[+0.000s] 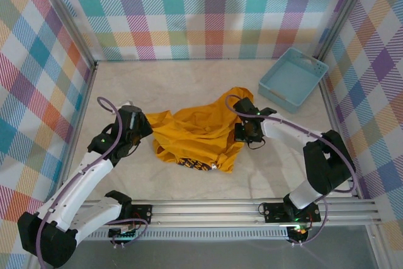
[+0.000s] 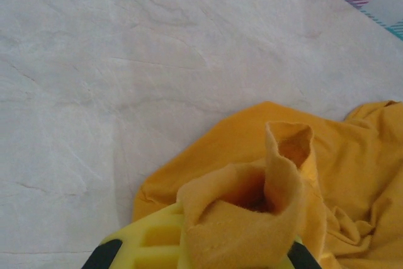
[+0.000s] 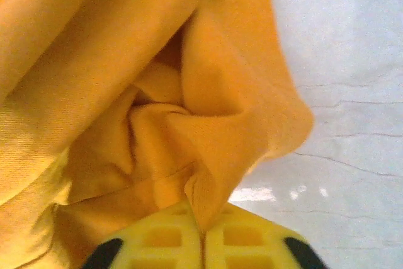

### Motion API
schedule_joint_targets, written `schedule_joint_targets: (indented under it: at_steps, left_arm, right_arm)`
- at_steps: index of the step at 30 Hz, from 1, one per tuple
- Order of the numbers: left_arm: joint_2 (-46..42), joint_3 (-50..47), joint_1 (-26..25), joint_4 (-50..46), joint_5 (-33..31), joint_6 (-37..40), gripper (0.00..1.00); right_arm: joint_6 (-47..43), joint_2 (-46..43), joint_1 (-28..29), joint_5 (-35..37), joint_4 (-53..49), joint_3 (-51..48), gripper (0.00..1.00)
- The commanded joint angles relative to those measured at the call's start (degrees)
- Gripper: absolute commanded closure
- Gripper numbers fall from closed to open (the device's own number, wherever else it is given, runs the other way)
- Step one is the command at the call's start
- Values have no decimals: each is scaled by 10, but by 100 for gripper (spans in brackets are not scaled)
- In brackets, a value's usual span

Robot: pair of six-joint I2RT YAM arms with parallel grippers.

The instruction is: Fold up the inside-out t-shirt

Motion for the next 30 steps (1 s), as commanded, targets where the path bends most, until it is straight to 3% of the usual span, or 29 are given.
schedule_joint_targets:
  at_steps: [1, 7, 13, 18, 25, 30]
  left_arm:
    - [4, 45, 31, -24, -21, 22, 100]
    - [25, 172, 128, -65, -26, 54, 100]
    - [53, 334, 224, -80, 1, 61, 100]
    - [69, 455, 241, -102, -8, 81, 100]
    - [9, 520, 241, -72, 48, 112, 100]
    - [-13, 556, 241, -77, 86, 125, 100]
  right_arm:
    - [-28, -51, -28, 58, -47, 20, 100]
    - [-120, -180, -105, 87, -113, 97, 100]
    - [-181, -221, -127, 96, -161, 264, 100]
    - [-220, -231, -136, 111, -162, 374, 100]
    - [-238, -281, -135, 5, -112, 473, 100]
    - [-240, -281, -135, -27, -130, 537, 100]
